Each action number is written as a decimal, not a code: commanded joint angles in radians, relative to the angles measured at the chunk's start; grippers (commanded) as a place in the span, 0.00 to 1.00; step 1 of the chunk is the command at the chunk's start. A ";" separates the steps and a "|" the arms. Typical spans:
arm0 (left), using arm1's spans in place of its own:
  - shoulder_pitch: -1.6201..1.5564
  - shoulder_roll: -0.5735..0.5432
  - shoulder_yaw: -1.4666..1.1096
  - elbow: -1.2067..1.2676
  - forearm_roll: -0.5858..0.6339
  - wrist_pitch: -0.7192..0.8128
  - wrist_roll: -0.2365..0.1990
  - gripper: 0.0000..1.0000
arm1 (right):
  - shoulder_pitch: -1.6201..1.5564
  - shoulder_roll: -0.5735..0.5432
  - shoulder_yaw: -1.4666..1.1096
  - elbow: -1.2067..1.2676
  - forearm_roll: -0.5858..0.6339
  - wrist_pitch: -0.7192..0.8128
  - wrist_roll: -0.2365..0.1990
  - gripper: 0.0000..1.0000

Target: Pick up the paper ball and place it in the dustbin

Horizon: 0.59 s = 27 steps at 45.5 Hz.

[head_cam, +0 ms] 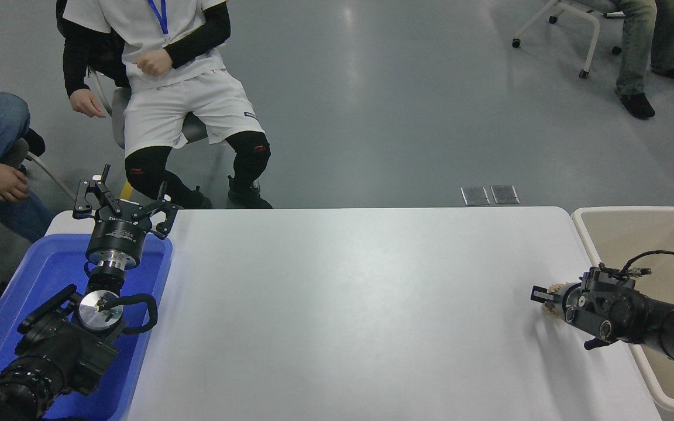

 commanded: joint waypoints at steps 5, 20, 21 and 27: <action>0.000 0.000 0.000 0.000 0.000 0.000 0.000 0.99 | 0.017 -0.017 0.054 0.049 0.004 0.036 -0.003 0.00; 0.000 0.000 0.000 0.000 0.000 0.000 0.000 0.99 | 0.153 -0.140 0.049 0.148 0.032 0.241 -0.004 0.00; 0.000 0.000 0.000 0.000 0.000 0.000 0.000 0.99 | 0.165 -0.152 0.048 0.162 0.032 0.264 -0.004 0.00; 0.000 0.000 0.000 0.000 0.000 0.000 0.000 0.99 | 0.240 -0.215 0.029 0.256 0.015 0.338 -0.004 0.00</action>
